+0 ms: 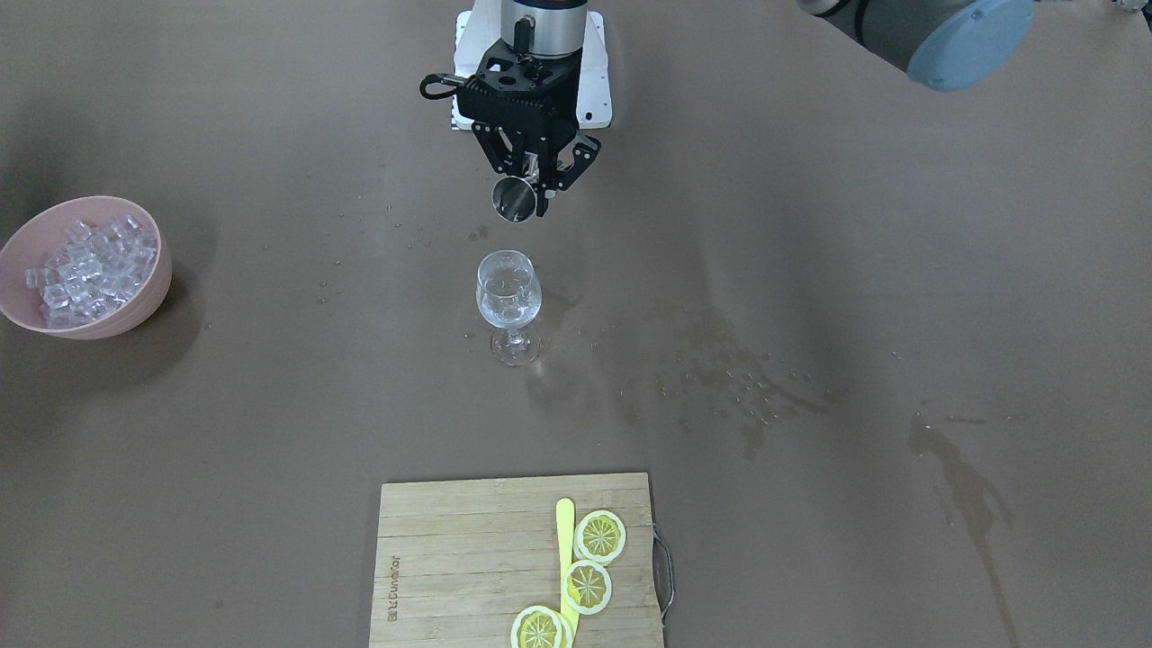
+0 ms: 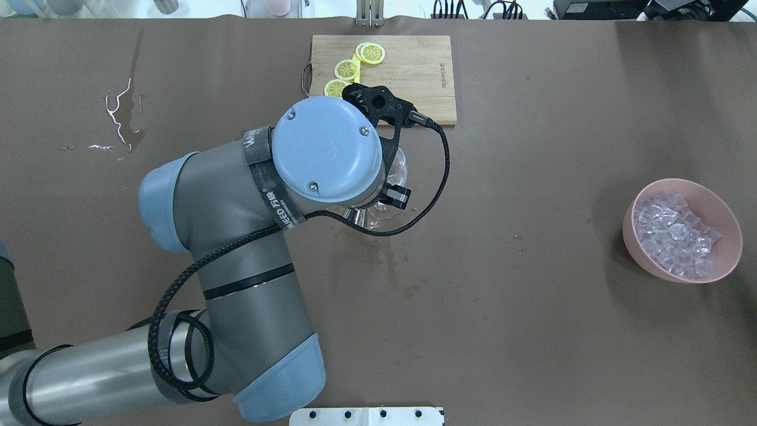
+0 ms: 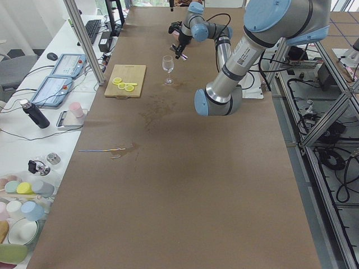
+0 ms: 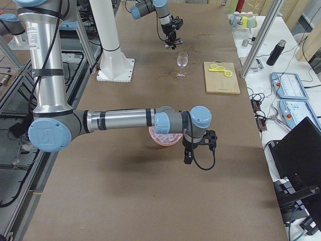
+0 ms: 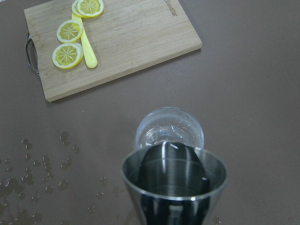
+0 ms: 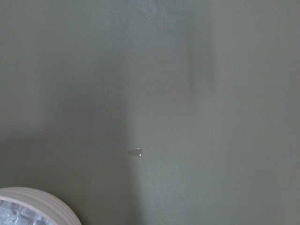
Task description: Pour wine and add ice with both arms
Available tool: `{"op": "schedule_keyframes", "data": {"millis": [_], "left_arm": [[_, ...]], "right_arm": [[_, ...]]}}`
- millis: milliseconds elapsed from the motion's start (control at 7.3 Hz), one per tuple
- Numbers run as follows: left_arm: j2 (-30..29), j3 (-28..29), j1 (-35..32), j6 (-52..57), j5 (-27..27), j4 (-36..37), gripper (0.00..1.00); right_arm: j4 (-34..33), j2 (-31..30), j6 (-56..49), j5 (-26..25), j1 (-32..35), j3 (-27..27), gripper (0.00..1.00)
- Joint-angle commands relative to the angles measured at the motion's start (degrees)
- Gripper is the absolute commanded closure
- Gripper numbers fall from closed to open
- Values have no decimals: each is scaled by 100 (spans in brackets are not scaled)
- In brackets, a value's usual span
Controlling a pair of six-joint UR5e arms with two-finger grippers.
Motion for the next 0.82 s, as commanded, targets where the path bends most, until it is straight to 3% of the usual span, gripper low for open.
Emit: {"op": "schedule_keyframes", "data": {"millis": [0, 685], "left_arm": [[-149, 258, -219, 213, -353, 71, 100], [-499, 443, -343, 285, -548, 614, 100]], "right_arm": [[0, 5, 0, 5, 0, 3, 0], [0, -4, -9, 5, 0, -15, 0]]}}
